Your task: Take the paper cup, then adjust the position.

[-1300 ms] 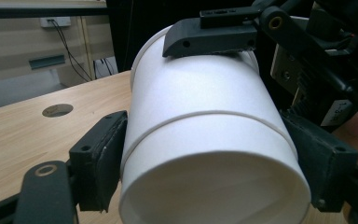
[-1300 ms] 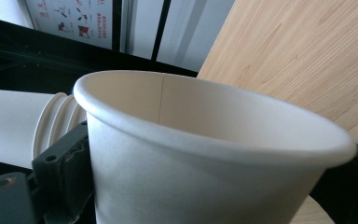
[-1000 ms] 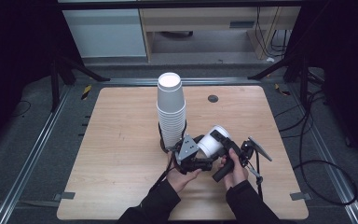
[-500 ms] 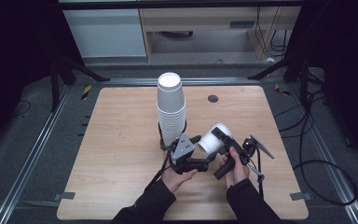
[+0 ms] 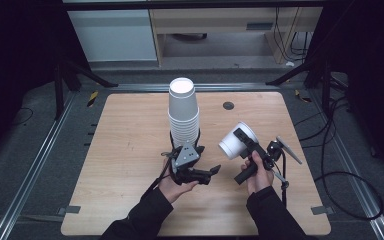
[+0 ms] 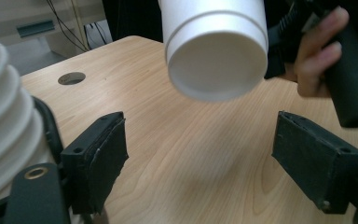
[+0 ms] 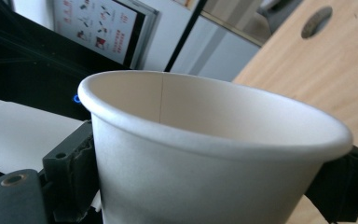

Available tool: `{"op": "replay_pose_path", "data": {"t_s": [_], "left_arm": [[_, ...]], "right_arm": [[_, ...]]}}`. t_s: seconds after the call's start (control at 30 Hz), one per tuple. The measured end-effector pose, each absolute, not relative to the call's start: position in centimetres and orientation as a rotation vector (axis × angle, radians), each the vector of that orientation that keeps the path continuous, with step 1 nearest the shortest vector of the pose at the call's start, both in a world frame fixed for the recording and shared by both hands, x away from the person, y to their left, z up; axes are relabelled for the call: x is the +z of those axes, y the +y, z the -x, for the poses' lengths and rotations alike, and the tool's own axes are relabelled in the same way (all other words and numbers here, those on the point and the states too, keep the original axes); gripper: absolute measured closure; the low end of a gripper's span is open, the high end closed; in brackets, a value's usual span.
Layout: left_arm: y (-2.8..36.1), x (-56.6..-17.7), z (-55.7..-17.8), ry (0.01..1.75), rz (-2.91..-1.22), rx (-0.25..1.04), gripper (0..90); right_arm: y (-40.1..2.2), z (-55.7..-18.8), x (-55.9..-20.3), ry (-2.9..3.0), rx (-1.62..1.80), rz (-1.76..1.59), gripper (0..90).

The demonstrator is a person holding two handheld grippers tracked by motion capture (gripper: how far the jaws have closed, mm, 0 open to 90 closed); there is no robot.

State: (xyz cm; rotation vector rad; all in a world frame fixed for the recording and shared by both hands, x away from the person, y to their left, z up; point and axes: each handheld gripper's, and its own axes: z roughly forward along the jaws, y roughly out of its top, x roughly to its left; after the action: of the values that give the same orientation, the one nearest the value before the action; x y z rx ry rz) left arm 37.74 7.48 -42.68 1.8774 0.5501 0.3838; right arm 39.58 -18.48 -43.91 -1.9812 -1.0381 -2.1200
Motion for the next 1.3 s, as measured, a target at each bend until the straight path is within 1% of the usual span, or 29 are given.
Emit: {"op": "replay_pose_path", "data": {"t_s": [0.07,0.1,0.33,0.37,0.4,0.5,0.57,0.6,0.67,0.7,1.0,1.3], "left_arm": [[8.7,-42.6,-37.4,0.552,-1.878,0.367,16.8],[8.7,-42.6,-37.4,0.552,-1.878,0.367,16.9],[11.7,-43.4,-36.2,0.559,-1.924,0.356,17.0],[13.0,-43.7,-36.0,0.585,-1.928,0.349,17.0],[13.0,-43.7,-36.0,0.585,-1.928,0.349,17.0],[15.1,-44.3,-35.9,0.631,-1.930,0.357,17.0],[17.2,-44.7,-36.1,0.690,-1.924,0.365,16.9],[17.2,-44.7,-36.1,0.690,-1.924,0.365,16.8],[19.1,-44.8,-36.4,0.744,-1.915,0.379,16.5],[19.1,-44.8,-36.4,0.744,-1.915,0.379,16.5],[23.7,-45.0,-37.8,0.910,-1.871,0.422,16.8],[25.8,-45.7,-39.0,0.988,-1.878,0.434,16.7]], "right_arm": [[-18.9,-39.6,-43.3,-1.049,-2.151,1.969,12.0],[-18.9,-39.6,-43.2,-1.054,-2.166,1.968,12.0],[-19.5,-39.7,-43.0,-1.068,-2.206,1.963,12.0],[-19.6,-39.8,-43.0,-1.078,-2.215,1.963,12.1],[-19.7,-39.9,-42.9,-1.098,-2.222,1.966,12.1],[-20.1,-40.0,-42.5,-1.157,-2.268,1.967,12.1],[-20.2,-40.1,-42.3,-1.207,-2.300,1.967,12.1],[-20.3,-40.1,-42.2,-1.219,-2.313,1.969,12.1],[-20.5,-40.2,-42.0,-1.239,-2.326,1.960,12.1],[-20.5,-40.2,-42.0,-1.239,-2.326,1.960,12.1],[-21.5,-41.0,-40.9,-1.536,-2.434,1.936,12.0],[-22.5,-41.8,-40.6,-1.797,-2.456,1.942,12.0]]}}
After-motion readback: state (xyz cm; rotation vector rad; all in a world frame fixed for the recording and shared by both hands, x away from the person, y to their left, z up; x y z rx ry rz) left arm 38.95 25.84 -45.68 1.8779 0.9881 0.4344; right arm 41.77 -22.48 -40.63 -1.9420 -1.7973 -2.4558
